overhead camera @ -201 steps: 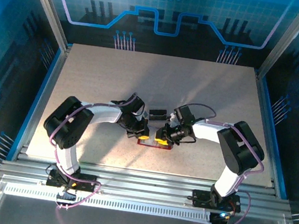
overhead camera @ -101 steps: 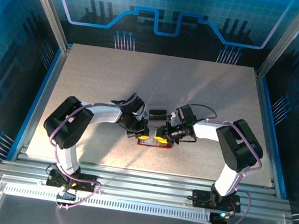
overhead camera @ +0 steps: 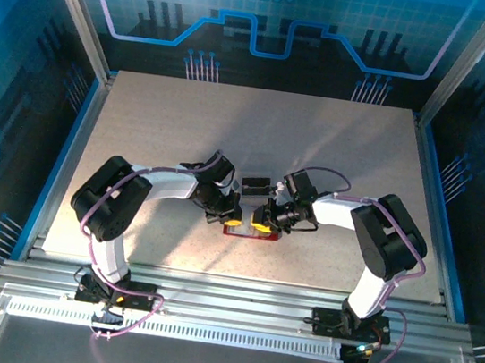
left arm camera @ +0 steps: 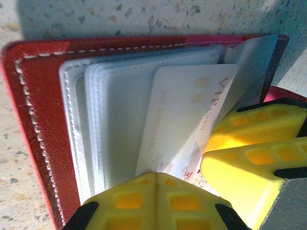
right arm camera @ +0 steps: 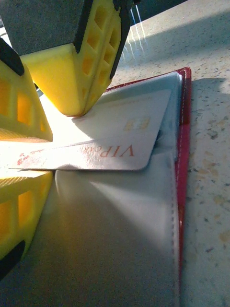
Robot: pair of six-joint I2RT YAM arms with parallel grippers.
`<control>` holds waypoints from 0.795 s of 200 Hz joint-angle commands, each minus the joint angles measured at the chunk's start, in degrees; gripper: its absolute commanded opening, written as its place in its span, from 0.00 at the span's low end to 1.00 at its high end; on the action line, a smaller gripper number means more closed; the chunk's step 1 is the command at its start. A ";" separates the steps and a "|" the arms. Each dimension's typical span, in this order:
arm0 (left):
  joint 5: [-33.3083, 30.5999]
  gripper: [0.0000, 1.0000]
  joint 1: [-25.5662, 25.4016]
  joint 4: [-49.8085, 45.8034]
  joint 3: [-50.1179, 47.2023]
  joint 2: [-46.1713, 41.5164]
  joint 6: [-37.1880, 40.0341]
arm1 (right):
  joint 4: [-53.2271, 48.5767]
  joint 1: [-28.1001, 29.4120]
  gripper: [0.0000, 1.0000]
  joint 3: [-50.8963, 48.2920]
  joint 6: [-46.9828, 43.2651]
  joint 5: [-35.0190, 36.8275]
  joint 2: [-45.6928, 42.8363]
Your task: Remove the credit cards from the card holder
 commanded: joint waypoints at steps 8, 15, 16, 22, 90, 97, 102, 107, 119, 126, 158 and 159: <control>-0.90 0.00 -0.36 -3.04 1.01 0.42 0.71 | -1.67 0.91 0.21 -0.84 -0.02 5.66 1.50; -0.87 0.00 -0.35 -3.06 1.00 0.38 0.78 | -1.45 0.91 0.20 -0.89 0.20 5.62 1.47; -0.90 0.00 -0.36 -3.05 1.00 0.40 0.75 | -1.44 0.91 0.20 -0.97 0.27 5.61 1.51; -0.96 0.00 -0.33 -3.13 1.02 0.27 0.75 | -1.48 0.91 0.19 -1.13 0.35 5.76 1.37; -1.11 0.00 -0.37 -3.30 0.73 -0.19 0.76 | -2.23 0.48 0.08 -0.94 0.08 6.14 -0.12; -1.19 0.00 -0.37 -3.29 0.79 -0.22 0.80 | -2.23 0.40 0.07 -1.00 0.08 6.14 -0.21; -1.21 0.00 -0.35 -3.35 0.79 -0.25 0.81 | -2.37 0.31 0.07 -1.06 0.08 6.14 -0.42; -1.24 0.00 -0.30 -3.28 0.75 -0.23 0.80 | -2.53 0.17 0.06 -1.14 0.02 6.14 -0.63; -1.38 0.00 -0.32 -3.45 0.76 -0.25 0.84 | -3.37 -0.20 0.06 -1.15 -0.45 6.29 -1.39; -1.43 0.00 -0.34 -3.57 0.68 -0.28 0.89 | -3.98 -0.53 0.06 -0.99 -0.90 6.46 -1.77; -1.65 0.00 -0.22 -3.95 0.84 -0.57 0.98 | -6.21 -2.20 0.05 -1.11 -2.35 6.44 -4.05; -1.73 0.00 -0.25 -3.98 0.83 -0.55 0.98 | -6.28 -2.27 0.05 -1.13 -2.45 6.47 -4.07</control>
